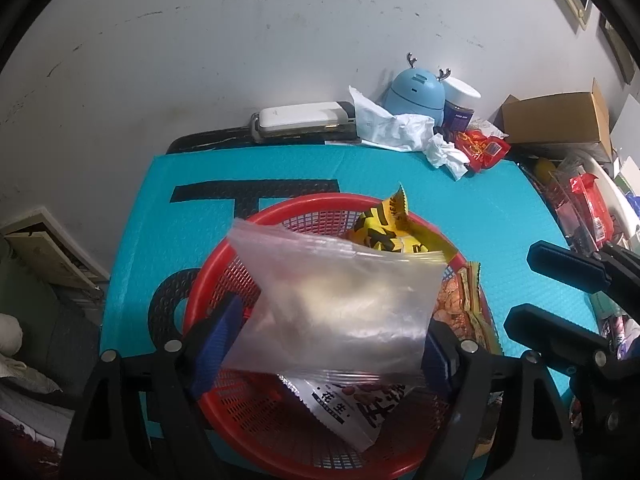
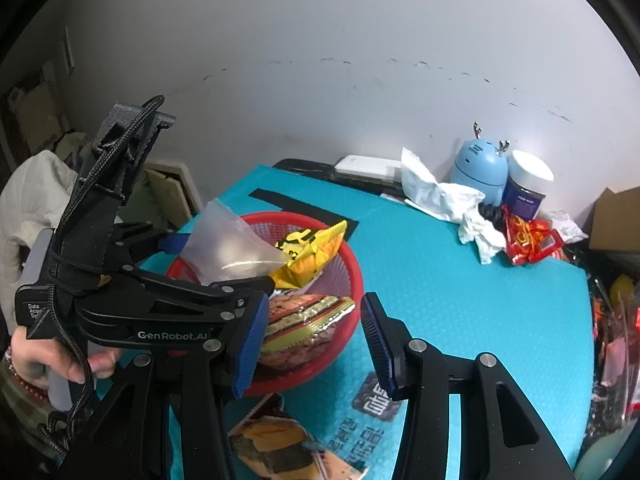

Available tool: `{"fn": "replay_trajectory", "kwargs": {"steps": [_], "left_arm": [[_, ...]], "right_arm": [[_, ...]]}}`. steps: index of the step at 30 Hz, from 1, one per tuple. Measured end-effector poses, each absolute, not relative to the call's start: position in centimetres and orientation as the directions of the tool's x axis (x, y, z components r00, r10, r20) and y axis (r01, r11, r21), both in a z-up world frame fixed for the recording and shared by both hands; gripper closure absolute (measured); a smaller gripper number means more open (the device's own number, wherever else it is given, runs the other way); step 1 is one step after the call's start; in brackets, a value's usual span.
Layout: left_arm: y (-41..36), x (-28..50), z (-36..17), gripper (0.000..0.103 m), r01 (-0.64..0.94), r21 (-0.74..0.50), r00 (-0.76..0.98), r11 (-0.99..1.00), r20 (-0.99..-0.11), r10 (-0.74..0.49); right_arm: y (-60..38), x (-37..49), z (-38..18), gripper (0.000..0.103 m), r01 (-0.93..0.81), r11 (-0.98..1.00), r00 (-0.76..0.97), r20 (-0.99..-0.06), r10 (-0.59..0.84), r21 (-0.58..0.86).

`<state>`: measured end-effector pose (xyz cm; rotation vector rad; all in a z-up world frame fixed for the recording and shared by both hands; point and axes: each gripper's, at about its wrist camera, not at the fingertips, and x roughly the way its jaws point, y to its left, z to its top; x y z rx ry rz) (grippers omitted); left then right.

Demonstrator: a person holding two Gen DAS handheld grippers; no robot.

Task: Organize snacks
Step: 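Open the right tool to drop the white packet while the left tool drops the clear bag, then move both tools back over the remaining snacks on the mat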

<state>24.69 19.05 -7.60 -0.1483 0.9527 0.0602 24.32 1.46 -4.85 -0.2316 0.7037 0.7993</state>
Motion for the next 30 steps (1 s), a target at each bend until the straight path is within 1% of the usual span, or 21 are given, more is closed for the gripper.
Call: {"fn": "replay_trajectory", "kwargs": {"steps": [3,10,20,27,30], "left_arm": [[19.1,24.7,-7.7,0.019,-0.117,-0.101,0.567,0.988,-0.823,-0.018],[19.2,24.2,-6.6,0.019,-0.132,-0.087,0.577,0.987,-0.817,0.005],[19.0,22.4,-2.5,0.019,-0.151,-0.078,0.653,0.985,-0.756,0.04],[17.6,20.6,0.8,0.019,-0.133,-0.083,0.694,0.988,-0.719,0.033],[16.7,19.3,2.4,0.019,-0.123,-0.08,0.724,0.989,-0.689,0.034]], "right_arm": [[1.6,24.3,-4.9,0.056,-0.724,0.686,0.484,-0.66,0.575,0.067],[1.4,24.3,-4.5,0.053,-0.716,0.696,0.496,-0.657,0.568,0.062],[0.1,23.1,-2.4,0.053,-0.699,0.711,0.521,-0.628,0.579,0.075],[-1.5,21.2,0.4,0.053,-0.688,0.722,0.558,-0.582,0.592,0.074],[-2.3,20.2,1.8,0.053,-0.684,0.726,0.576,-0.558,0.597,0.07]]}}
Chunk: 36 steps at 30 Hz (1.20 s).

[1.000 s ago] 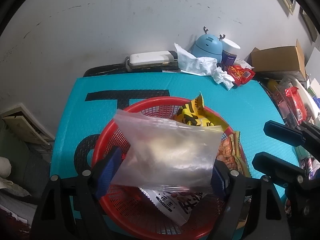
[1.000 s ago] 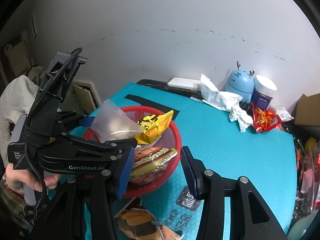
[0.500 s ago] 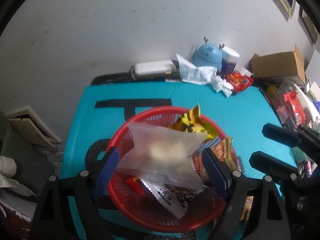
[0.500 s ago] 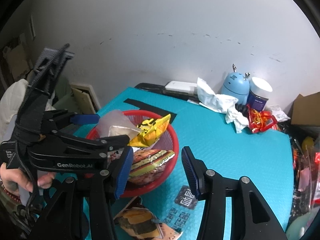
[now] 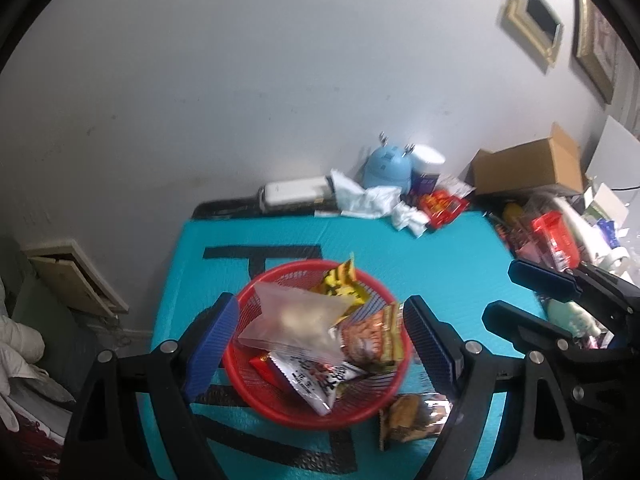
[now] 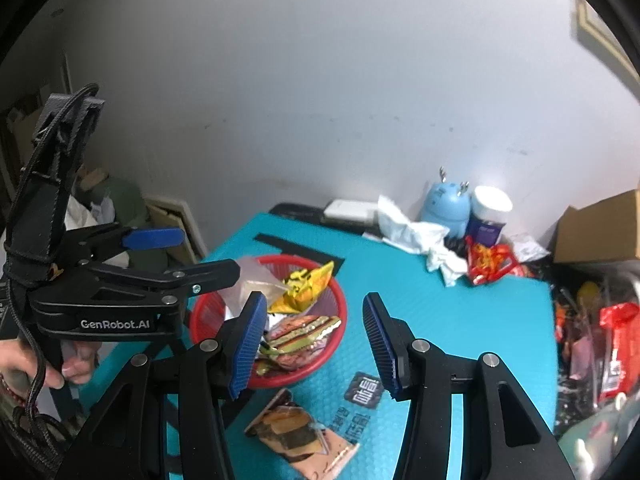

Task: Organize snacks
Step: 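Move both tools back over the remaining snacks on the mat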

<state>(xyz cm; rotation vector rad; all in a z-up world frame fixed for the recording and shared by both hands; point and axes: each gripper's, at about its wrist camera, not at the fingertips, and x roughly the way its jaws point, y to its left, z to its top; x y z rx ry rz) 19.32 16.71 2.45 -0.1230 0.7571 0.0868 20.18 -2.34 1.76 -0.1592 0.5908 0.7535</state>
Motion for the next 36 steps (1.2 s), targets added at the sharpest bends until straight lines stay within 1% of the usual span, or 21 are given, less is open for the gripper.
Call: {"fn": "replay_trajectory", "kwargs": {"steps": [5,7,11,16,22,27,36], "left_arm": [[14.8,16.8,5.2,0.019,-0.087,-0.075,0.779,0.993,-0.627,0.021],[13.8,15.7,6.3,0.019,-0.076,-0.063,0.795,0.995,-0.606,0.022],[12.0,13.9,7.8,0.019,-0.053,-0.048,0.817,0.997,-0.576,0.016],[9.9,11.6,8.9,0.019,-0.027,-0.039,0.836,0.999,-0.549,0.001],[7.3,9.0,9.5,0.019,0.011,-0.04,0.846,0.999,-0.532,-0.03],[5.4,7.3,9.3,0.019,0.041,-0.041,0.848,0.998,-0.527,-0.056],[2.7,5.7,7.4,0.019,0.091,-0.066,0.823,0.994,-0.556,-0.112]], "right_arm": [[-4.1,17.8,4.1,0.053,-0.678,0.734,0.613,-0.512,0.602,0.051],[-4.8,16.9,4.9,0.051,-0.676,0.735,0.625,-0.493,0.606,0.047],[-6.5,14.7,6.2,0.05,-0.666,0.745,0.653,-0.456,0.605,0.034],[-8.7,12.3,7.1,0.05,-0.643,0.766,0.682,-0.434,0.588,0.027],[-11.1,9.7,7.2,0.05,-0.613,0.79,0.71,-0.417,0.567,0.03],[-13.0,8.0,6.6,0.05,-0.586,0.809,0.724,-0.423,0.545,0.041],[-16.1,5.5,4.8,0.05,-0.541,0.838,0.74,-0.436,0.512,0.065]]}}
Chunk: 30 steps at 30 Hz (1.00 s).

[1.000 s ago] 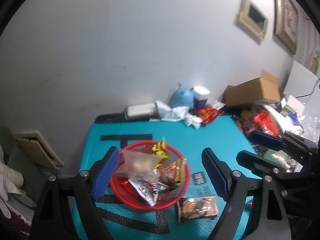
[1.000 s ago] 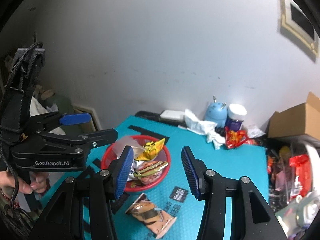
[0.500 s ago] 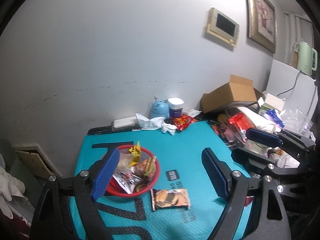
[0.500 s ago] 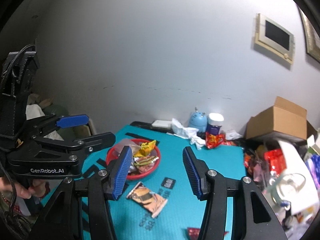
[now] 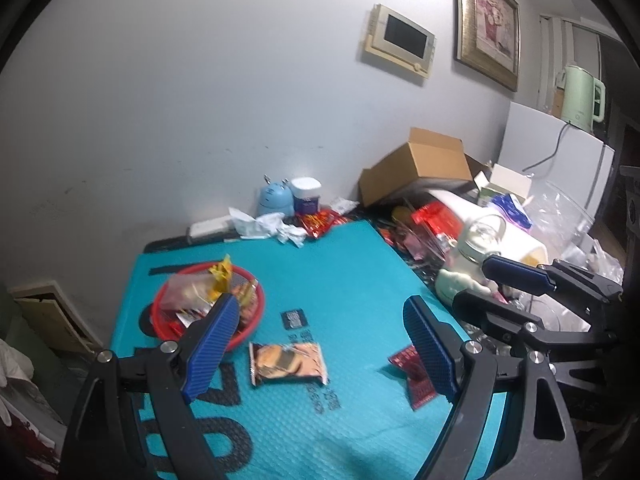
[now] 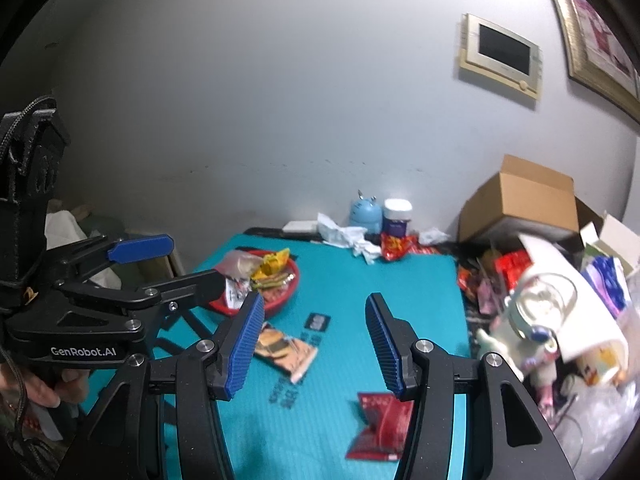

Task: Organize snacks
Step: 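Move both tools back over the remaining snacks on the mat, then grasp the red snack bag with the right tool while the left tool grasps the seaweed wafer packet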

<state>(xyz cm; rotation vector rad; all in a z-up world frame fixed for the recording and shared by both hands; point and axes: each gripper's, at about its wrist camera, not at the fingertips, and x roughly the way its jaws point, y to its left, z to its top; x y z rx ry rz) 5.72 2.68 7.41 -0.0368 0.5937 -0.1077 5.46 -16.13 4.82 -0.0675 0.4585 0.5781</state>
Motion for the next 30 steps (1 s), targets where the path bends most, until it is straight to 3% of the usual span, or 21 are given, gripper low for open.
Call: {"fn": "replay_trajectory", "kwargs": {"steps": [14,30], "left_arm": [[0.8,5.8,1.5,0.019,0.13,-0.141,0.752,0.982,-0.631,-0.19],[1.7,8.3,-5.5,0.019,0.054,-0.218,0.659,0.975,-0.725,-0.198]], "right_arm": [[-18.4,4.8,-0.8,0.047,-0.488,0.868,0.72,-0.521,0.458,0.089],[-19.5,8.3,-8.1,0.031,-0.388,0.916,0.656,-0.667,0.354,0.105]]}}
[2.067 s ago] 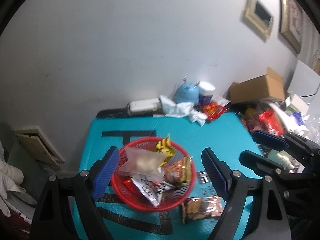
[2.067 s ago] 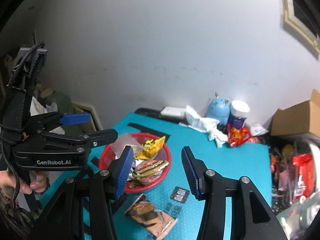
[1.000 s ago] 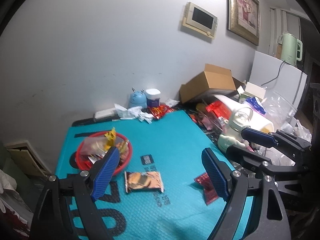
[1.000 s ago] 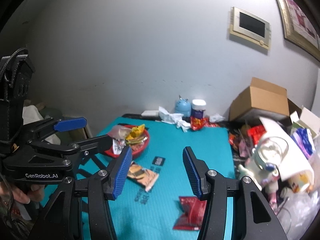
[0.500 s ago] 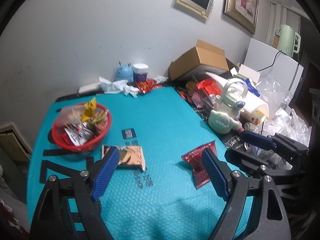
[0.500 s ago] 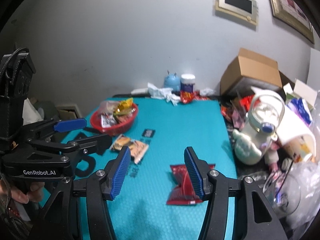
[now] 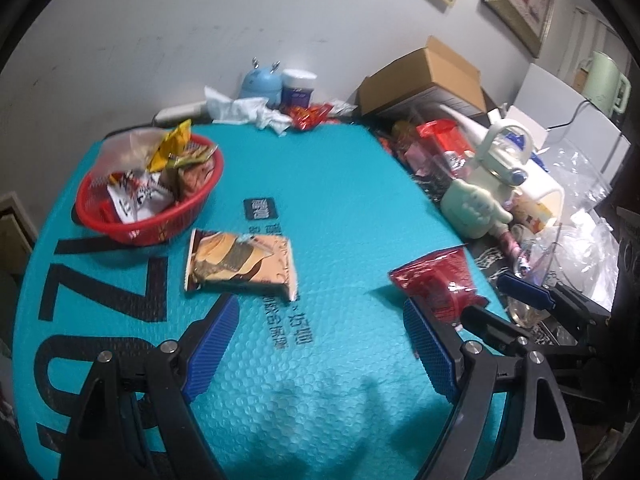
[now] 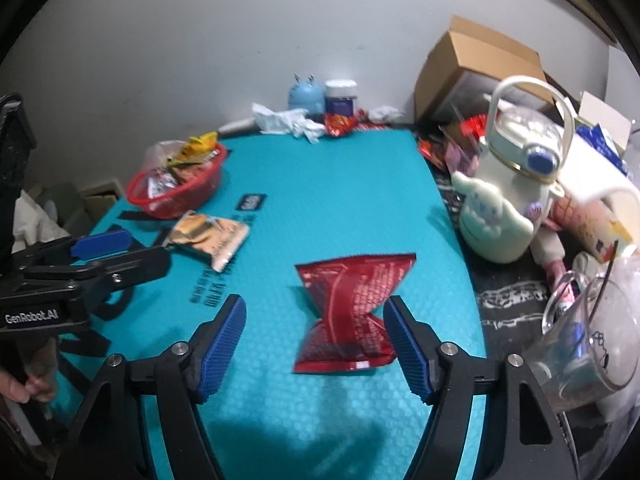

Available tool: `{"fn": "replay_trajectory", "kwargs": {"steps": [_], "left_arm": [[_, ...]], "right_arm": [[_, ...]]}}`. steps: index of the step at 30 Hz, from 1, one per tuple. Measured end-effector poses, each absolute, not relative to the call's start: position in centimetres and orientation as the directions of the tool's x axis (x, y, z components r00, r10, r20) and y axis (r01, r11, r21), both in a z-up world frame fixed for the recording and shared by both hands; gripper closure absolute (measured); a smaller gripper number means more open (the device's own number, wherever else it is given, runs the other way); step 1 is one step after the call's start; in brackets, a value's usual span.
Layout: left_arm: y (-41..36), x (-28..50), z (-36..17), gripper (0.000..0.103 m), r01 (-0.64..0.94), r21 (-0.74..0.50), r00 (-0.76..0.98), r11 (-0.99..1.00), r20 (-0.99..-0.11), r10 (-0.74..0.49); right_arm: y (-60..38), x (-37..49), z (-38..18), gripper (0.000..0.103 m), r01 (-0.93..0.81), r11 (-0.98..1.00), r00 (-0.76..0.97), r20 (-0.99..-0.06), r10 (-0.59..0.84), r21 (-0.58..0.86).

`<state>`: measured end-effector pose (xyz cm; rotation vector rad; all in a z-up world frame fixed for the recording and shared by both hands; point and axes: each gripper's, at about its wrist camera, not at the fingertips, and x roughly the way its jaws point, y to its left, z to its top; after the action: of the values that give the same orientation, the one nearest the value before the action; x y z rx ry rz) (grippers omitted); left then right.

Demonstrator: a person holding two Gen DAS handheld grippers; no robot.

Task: Organize snacks
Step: 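Grasp the red snack bag with the right tool while the left tool grasps the seaweed wafer packet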

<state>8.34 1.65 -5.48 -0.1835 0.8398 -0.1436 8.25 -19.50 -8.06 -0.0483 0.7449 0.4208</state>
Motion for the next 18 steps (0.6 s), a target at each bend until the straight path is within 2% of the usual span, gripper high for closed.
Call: {"fn": "replay_trajectory", "kwargs": {"steps": [9,12,13,18], "left_arm": [[2.7,11.0,-7.3,0.019,-0.014,-0.186,0.632,0.982,-0.763,-0.135],[2.9,12.0,-7.9,0.019,-0.03,-0.169,0.622,0.985,-0.775,-0.114],[3.1,12.4,-8.1,0.019,-0.035,-0.163,0.618,0.986,-0.779,-0.107],[3.7,14.0,-9.0,0.019,-0.056,-0.152,0.606,0.987,-0.791,-0.087]], "right_arm": [[-19.4,11.0,-10.4,0.032,-0.373,0.922,0.622,-0.71,0.331,0.103],[-19.1,11.9,-11.0,0.051,-0.38,0.92,0.612,-0.719,0.328,0.096],[-19.0,12.3,-11.2,0.062,-0.378,0.922,0.61,-0.725,0.32,0.09],[-18.5,13.8,-11.3,0.063,-0.389,0.914,0.604,-0.719,0.345,0.112]]}}
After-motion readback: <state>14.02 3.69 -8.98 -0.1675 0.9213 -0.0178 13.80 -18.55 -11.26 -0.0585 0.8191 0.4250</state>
